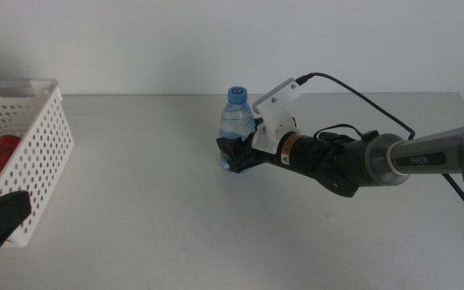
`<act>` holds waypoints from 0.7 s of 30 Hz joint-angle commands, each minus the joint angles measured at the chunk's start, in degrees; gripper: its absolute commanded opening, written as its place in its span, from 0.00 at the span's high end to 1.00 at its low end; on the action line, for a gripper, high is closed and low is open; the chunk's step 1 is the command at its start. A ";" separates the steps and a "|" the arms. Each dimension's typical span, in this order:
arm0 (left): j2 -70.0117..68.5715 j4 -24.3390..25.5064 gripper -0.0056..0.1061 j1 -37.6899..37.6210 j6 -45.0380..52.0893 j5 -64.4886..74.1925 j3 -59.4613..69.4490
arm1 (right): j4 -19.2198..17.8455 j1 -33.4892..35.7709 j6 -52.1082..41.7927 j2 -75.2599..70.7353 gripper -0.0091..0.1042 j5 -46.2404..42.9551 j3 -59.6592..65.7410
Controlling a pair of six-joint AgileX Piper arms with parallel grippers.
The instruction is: Use arms to grab the bottles and put them into the dustbin to the left of the table.
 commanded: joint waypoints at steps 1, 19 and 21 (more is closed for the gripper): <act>0.41 0.00 0.13 -0.40 -0.67 -4.20 -1.40 | 1.85 0.25 -0.05 -3.81 0.86 -5.30 -1.20; 0.41 0.00 0.13 -0.40 -0.67 -4.20 -1.40 | 2.20 0.79 2.52 -10.90 0.29 -5.52 7.70; 0.41 0.00 0.13 -0.40 -0.67 -4.20 -1.40 | 2.23 0.79 2.52 -13.40 0.30 -5.52 10.25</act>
